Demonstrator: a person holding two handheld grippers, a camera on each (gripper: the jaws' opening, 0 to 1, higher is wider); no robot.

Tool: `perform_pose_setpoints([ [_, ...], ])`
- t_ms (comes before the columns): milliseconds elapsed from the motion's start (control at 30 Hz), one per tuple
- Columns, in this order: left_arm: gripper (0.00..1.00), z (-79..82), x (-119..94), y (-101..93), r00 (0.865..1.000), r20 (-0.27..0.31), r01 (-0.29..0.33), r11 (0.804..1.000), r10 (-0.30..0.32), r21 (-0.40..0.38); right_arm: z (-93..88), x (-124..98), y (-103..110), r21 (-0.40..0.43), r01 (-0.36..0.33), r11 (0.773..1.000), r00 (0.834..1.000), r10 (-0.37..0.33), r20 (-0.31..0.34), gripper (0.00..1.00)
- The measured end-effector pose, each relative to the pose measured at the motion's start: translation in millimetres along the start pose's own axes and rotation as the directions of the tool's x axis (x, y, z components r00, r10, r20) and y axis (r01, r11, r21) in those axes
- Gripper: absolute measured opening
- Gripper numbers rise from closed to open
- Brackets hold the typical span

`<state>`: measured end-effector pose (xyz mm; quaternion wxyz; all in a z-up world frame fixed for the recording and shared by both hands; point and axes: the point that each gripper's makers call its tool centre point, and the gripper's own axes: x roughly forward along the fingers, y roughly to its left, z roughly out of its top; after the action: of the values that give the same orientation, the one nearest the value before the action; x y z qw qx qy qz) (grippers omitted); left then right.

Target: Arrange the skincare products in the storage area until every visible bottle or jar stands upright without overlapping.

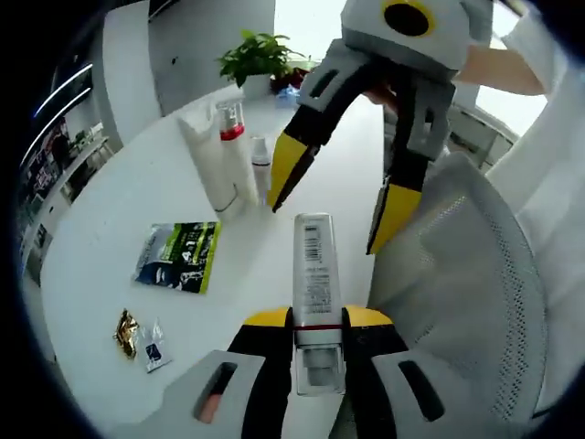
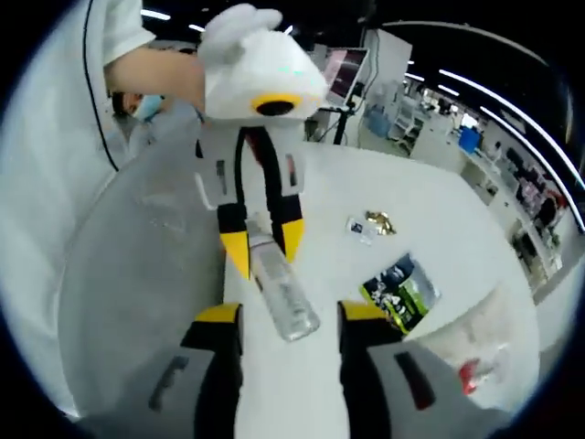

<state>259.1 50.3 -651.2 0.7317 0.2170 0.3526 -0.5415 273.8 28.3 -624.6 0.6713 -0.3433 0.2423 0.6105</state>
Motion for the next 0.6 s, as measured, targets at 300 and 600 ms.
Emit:
perform_pose_setpoints([
  [300,0.17,-0.9,2.9,-12.5,0.997,-0.035,0.067,0.997,-0.066,0.044,-4.6,14.0,27.9,-0.021,-0.154,0.988,0.985,0.151,-0.081,0.34],
  [600,0.17,5.9,5.3,-21.5,0.993,-0.046,0.109,0.99,-0.105,0.087,-12.1,20.5,35.5,-0.058,-0.176,0.983,0.979,0.168,-0.116,0.21],
])
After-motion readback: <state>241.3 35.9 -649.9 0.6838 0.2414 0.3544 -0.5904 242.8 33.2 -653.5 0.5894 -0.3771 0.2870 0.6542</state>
